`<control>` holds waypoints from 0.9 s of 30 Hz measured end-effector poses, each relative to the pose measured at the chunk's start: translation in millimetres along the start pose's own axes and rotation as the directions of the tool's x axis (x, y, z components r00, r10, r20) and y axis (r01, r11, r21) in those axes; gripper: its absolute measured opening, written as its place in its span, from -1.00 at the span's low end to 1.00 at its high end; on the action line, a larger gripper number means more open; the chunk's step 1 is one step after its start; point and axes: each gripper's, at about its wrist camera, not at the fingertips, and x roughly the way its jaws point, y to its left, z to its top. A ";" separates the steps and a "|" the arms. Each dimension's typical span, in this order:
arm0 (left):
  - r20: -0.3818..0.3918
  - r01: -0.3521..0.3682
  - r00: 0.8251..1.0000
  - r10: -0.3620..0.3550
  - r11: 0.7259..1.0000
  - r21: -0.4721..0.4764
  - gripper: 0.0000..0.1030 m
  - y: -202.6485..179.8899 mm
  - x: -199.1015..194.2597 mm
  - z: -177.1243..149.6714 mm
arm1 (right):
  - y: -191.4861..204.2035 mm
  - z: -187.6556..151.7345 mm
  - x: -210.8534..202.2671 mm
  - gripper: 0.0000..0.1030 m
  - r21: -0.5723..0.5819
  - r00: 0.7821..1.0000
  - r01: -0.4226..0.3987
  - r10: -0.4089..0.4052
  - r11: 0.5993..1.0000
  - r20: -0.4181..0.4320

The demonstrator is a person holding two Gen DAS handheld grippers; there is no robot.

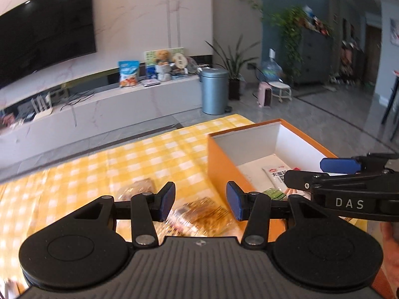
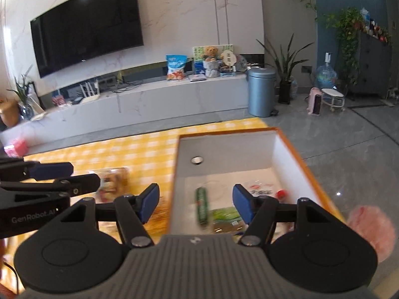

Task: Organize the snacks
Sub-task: 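Lift both grippers out of the box back over the table, then grasp the clear mixed-snack bag with the left gripper while the right grasps the cracker bag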

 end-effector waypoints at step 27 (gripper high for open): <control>-0.036 -0.074 0.997 0.066 0.957 -0.281 0.65 100.8 -16.4 -68.9 | 100.1 -50.2 45.7 0.23 -0.220 0.999 -0.042 0.036 0.975 -0.031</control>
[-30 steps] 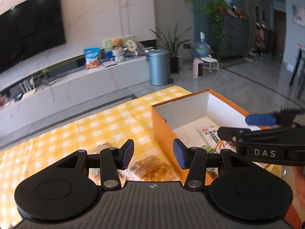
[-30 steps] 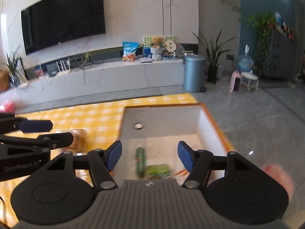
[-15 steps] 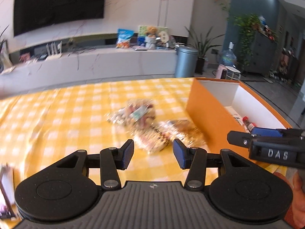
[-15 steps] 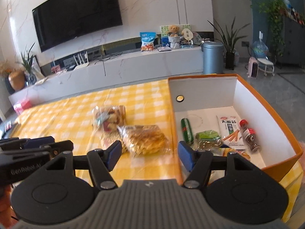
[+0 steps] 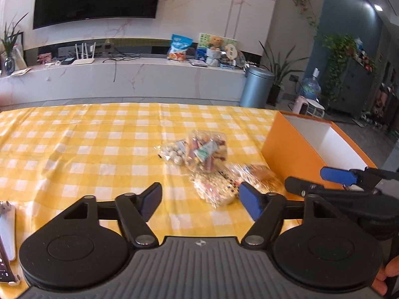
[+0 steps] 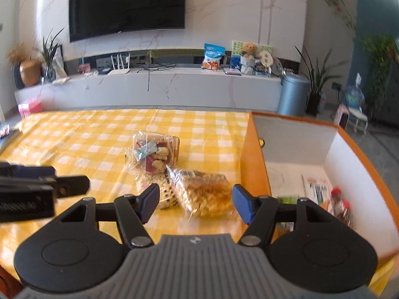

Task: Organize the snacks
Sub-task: 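Grasp the clear mixed-snack bag with the left gripper while the right grasps the cracker bag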

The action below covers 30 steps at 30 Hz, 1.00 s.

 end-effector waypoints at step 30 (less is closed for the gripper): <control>-0.137 -0.001 0.991 0.009 0.998 0.057 0.65 11.3 72.6 7.3 | 47.1 -20.9 129.0 -0.05 -0.463 0.962 0.097 -0.202 0.881 -0.182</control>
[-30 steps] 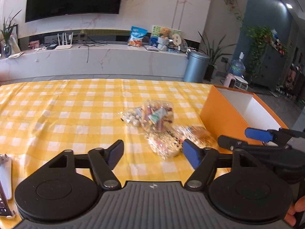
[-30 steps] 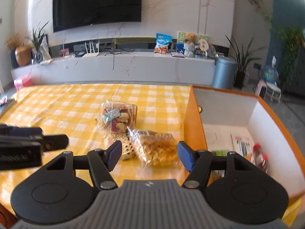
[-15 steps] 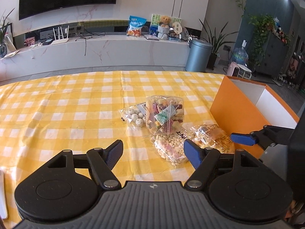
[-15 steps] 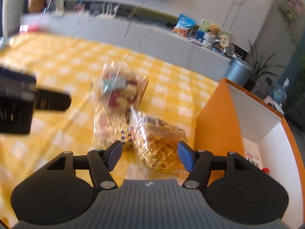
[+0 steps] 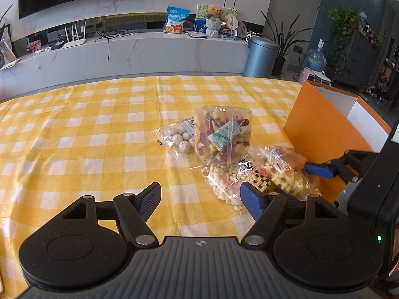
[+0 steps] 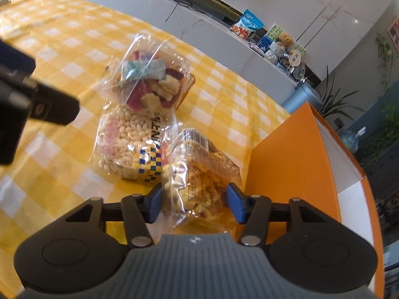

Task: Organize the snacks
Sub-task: 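Grasp the clear mixed-snack bag with the left gripper while the right grasps the cracker bag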

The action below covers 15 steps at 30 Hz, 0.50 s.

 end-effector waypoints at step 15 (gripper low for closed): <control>0.061 0.039 0.998 -0.034 0.996 -0.077 0.83 -6.7 19.1 23.3 | -93.4 6.8 -9.4 -0.42 0.579 0.952 -0.280 0.298 0.766 0.067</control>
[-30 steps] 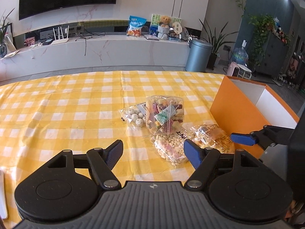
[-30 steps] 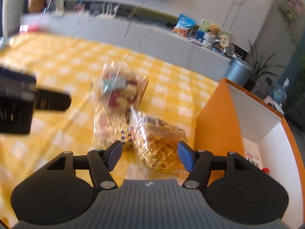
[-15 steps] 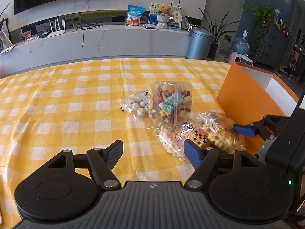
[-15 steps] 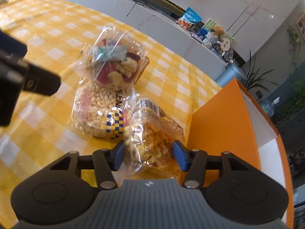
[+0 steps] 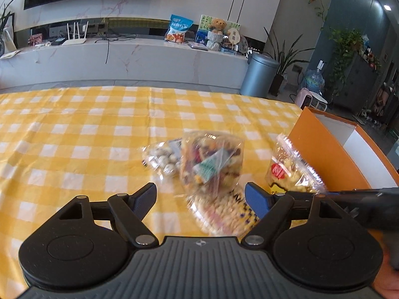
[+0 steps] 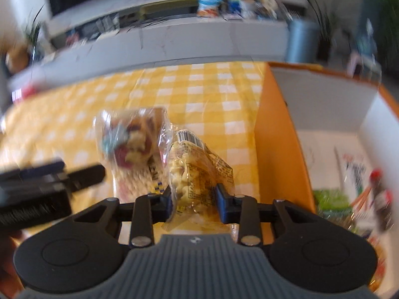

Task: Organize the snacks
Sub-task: 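Grasp the clear mixed-snack bag with the left gripper while the right grasps the cracker bag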

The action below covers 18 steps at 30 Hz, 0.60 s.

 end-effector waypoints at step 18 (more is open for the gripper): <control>-0.049 -0.028 0.999 0.021 0.989 -0.142 0.84 -7.3 52.2 22.2 | -11.3 17.6 12.9 -0.42 0.094 0.996 -0.082 0.086 0.992 -0.038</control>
